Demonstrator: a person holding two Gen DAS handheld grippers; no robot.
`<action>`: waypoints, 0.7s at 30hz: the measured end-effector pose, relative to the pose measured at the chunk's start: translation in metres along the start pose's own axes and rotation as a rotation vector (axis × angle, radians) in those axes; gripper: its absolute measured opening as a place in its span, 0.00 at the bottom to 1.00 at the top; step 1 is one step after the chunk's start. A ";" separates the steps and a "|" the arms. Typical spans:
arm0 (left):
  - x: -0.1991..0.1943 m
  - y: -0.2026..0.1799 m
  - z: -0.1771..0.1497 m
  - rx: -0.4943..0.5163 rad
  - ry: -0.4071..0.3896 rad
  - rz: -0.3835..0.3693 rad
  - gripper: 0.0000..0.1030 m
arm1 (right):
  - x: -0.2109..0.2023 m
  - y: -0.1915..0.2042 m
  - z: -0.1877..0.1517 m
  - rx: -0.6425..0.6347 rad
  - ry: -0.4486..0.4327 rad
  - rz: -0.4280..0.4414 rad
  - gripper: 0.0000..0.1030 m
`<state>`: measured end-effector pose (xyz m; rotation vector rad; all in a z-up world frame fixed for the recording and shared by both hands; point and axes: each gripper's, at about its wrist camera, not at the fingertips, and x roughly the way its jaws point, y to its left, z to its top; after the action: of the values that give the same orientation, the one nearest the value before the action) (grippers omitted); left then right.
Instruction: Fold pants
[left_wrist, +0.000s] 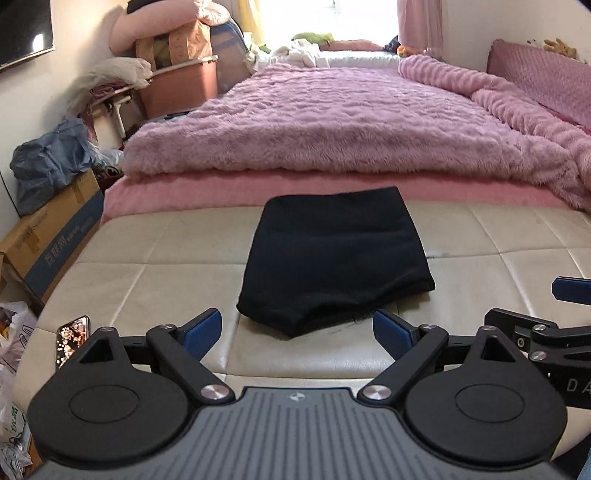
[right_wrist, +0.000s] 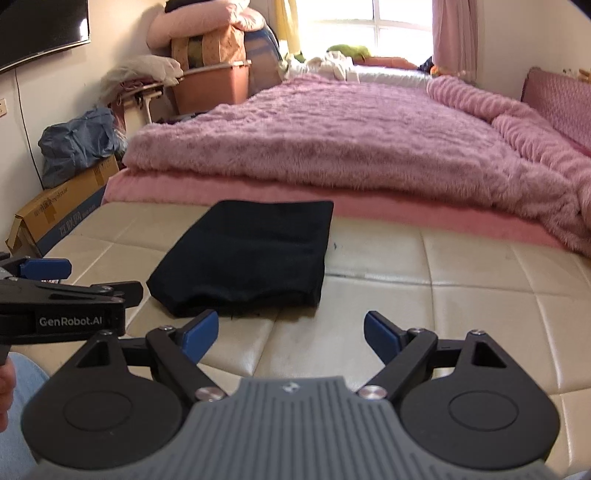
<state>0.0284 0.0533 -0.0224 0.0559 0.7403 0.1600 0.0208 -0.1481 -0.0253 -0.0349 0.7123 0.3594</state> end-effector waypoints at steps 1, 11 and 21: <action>0.002 0.000 -0.001 0.003 0.005 0.002 1.00 | 0.003 0.001 0.000 0.000 0.007 -0.001 0.80; 0.013 -0.004 -0.001 0.006 0.037 0.000 1.00 | 0.015 -0.002 0.002 0.011 0.031 -0.002 0.80; 0.013 -0.006 0.000 0.015 0.041 -0.004 1.00 | 0.018 -0.004 0.002 0.010 0.039 -0.003 0.80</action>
<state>0.0389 0.0491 -0.0317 0.0653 0.7830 0.1520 0.0360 -0.1454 -0.0356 -0.0341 0.7523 0.3531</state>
